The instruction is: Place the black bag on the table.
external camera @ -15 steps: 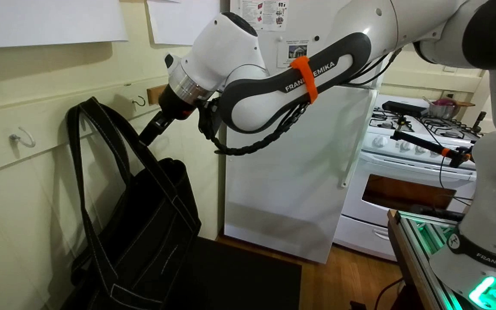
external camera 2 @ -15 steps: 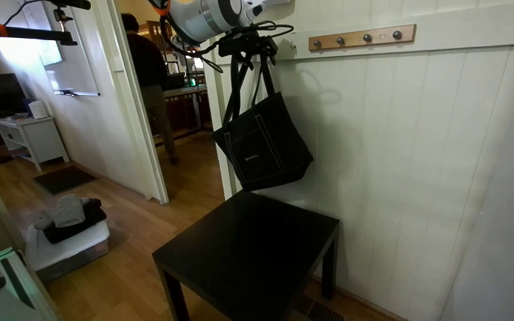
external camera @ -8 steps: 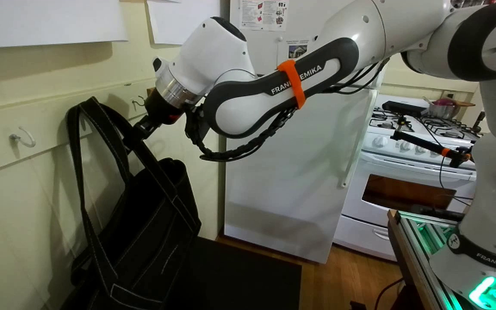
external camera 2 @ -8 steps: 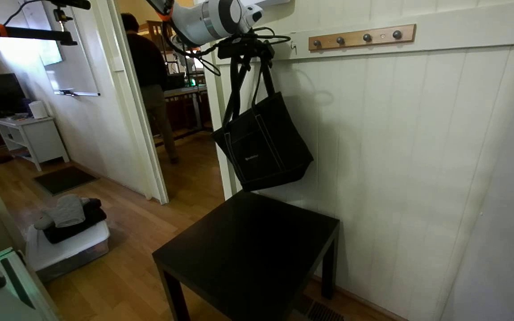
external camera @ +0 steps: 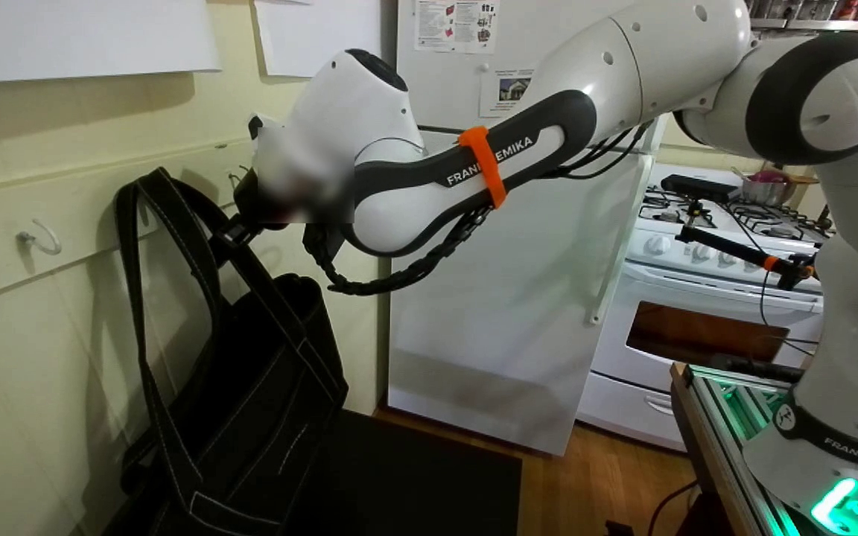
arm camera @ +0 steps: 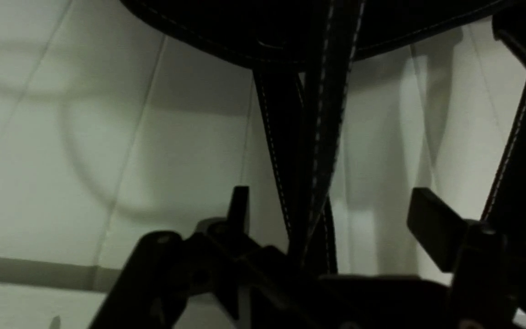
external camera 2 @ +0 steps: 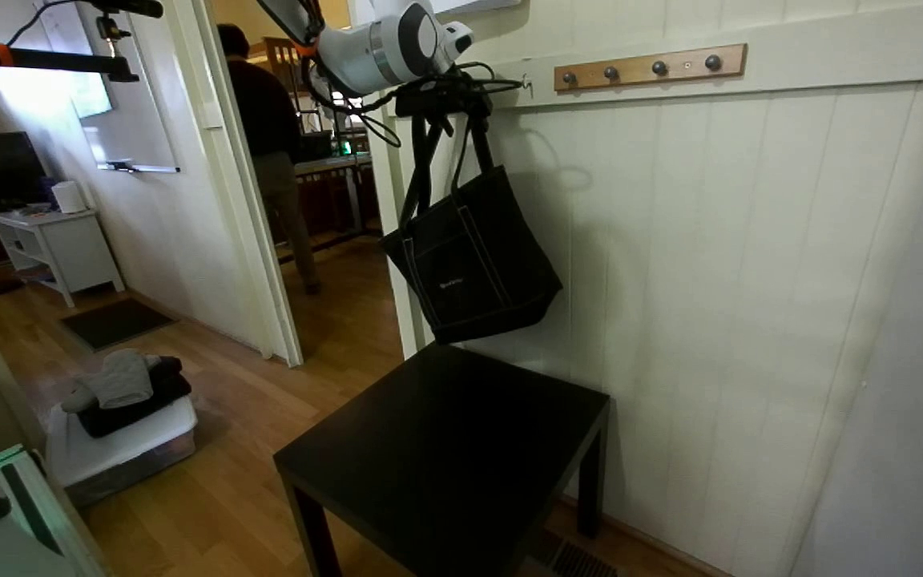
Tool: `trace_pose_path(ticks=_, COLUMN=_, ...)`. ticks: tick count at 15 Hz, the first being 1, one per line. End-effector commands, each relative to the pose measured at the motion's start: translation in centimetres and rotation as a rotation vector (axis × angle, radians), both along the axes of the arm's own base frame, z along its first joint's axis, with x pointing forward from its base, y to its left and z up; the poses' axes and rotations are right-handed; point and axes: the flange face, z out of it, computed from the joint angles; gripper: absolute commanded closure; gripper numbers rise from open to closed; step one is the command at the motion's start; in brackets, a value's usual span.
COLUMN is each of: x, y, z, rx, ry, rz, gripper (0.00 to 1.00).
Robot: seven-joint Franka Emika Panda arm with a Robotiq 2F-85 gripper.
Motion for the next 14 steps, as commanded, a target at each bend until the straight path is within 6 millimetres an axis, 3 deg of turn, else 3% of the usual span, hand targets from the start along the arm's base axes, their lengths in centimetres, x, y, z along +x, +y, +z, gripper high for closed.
trace_pose_path(ticks=1, x=1.1, y=0.3, z=-0.6, rx=-0.007, ry=-0.02, rz=0.005, gripper=0.42)
trace_pose_path(ticks=9, x=1.6, y=-0.5, z=0.7, rx=-0.009, ry=-0.059, rz=-0.009, gripper=0.99)
trace_pose_path(ticks=14, x=1.6, y=-0.4, z=1.9, rx=0.01, ry=-0.103, rz=-0.006, gripper=0.99)
